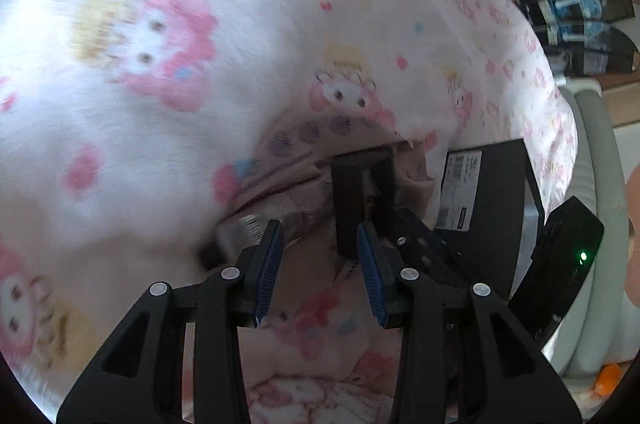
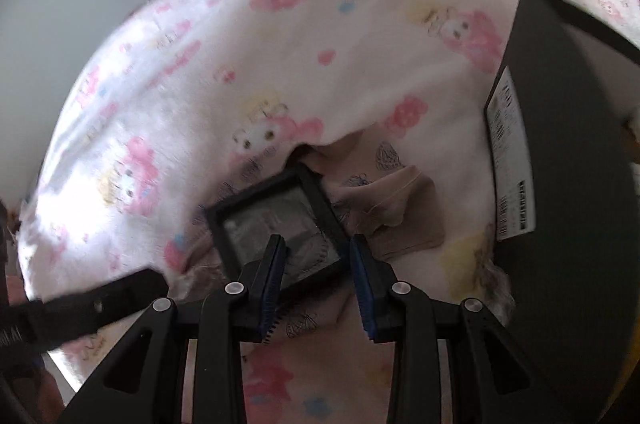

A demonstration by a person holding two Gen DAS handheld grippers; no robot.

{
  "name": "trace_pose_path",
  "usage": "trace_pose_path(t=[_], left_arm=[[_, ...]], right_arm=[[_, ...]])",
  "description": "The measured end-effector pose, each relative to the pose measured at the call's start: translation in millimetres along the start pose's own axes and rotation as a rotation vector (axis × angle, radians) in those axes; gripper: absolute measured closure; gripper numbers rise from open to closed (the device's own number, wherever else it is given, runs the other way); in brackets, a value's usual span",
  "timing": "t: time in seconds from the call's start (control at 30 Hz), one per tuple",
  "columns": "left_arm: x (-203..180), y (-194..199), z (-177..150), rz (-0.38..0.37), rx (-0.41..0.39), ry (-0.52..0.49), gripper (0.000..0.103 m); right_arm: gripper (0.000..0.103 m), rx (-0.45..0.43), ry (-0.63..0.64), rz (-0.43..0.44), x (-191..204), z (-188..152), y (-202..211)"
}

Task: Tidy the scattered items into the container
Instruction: 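Grasp the small black square frame with the right gripper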

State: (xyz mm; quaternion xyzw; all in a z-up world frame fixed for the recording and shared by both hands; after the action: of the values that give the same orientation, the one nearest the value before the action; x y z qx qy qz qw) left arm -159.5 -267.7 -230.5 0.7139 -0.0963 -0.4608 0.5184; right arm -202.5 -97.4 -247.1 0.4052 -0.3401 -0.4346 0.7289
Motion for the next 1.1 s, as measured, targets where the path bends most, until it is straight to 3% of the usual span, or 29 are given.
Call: trace_pose_path(t=[0.07,0.2,0.27,0.37,0.53,0.67,0.8,0.9,1.1], left_arm=[[-3,-12,0,-0.031,0.061,-0.011,0.065],[-1,-24,5,-0.01,0.065,0.008,0.066],[-2,-27,7,-0.02,0.071,0.007,0.073],[-6,-31,9,-0.044,0.081,0.006,0.089],[-7,-28,11,-0.041,0.062,0.008,0.094],[2,-12,9,0.0,0.02,-0.011,0.094],[15,-6,5,-0.049,0.043,0.003,0.094],[20,-3,8,-0.026,0.018,0.004,0.094],[22,-9,15,-0.054,-0.005,0.029,0.09]], right_arm=[[0.07,0.03,0.014,0.043,0,-2,-3],[0.068,0.086,0.001,0.173,-2,-9,-4],[0.068,0.091,0.018,0.197,-1,-10,-4],[0.068,0.072,0.045,0.181,2,-10,-2],[0.068,0.052,0.056,0.154,4,-8,6],[0.068,0.033,0.04,0.137,2,-8,21],[0.065,-0.013,0.025,0.089,0,-3,32],[0.064,-0.011,0.037,0.065,1,3,19],[0.064,0.006,0.065,0.12,3,1,6]])
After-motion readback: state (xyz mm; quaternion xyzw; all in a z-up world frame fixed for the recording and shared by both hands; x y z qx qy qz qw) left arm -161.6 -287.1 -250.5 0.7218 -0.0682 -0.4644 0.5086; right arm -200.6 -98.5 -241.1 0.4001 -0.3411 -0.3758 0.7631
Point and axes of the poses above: each gripper's, at about its wrist camera, not at the fingertips, and y roughly against the way its jaws point, x to its left, z to its top, the point moved 2 cm from there along -y, roughly the way its jaws point, and after that the axes turned 14 degrees about y, right-handed, at the moved point
